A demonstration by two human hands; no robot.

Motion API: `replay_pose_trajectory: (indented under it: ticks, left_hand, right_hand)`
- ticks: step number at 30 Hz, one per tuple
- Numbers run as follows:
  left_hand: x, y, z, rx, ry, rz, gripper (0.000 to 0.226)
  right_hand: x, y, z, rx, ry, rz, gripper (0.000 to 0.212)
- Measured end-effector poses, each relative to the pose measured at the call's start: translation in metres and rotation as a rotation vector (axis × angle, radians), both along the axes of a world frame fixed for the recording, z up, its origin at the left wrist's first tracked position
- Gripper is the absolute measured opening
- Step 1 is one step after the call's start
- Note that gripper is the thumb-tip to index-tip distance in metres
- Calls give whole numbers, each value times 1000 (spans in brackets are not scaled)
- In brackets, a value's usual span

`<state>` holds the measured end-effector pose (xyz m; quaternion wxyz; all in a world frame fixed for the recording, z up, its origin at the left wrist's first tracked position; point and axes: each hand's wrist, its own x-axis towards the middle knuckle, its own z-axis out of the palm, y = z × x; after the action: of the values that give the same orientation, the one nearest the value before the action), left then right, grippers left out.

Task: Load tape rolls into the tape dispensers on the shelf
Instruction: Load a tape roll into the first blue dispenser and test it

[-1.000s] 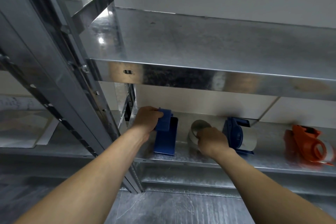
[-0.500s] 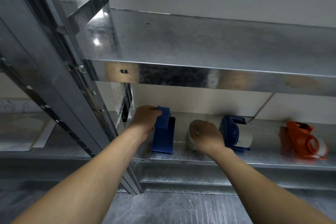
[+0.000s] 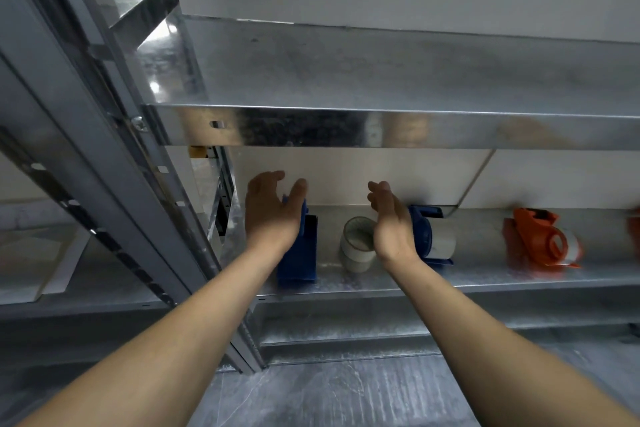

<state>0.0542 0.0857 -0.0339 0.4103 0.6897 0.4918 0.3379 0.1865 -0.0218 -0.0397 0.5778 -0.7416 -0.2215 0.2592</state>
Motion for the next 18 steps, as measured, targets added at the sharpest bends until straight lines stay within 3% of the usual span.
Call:
replay_pose_trajectory:
  ticks: [3,15,18]
  left_hand:
    - [11,-11,2,134,-17,-67,45]
    - [90,-113,15,210,-28,-223,47]
    - [115,-150,17,225,-27,-261,54]
  right_hand:
    - [5,-12,9,39,8,-28,85]
    - [67,-130,28,139,-54,-171,65]
    - [90,-173,34,173,-49,-199,75]
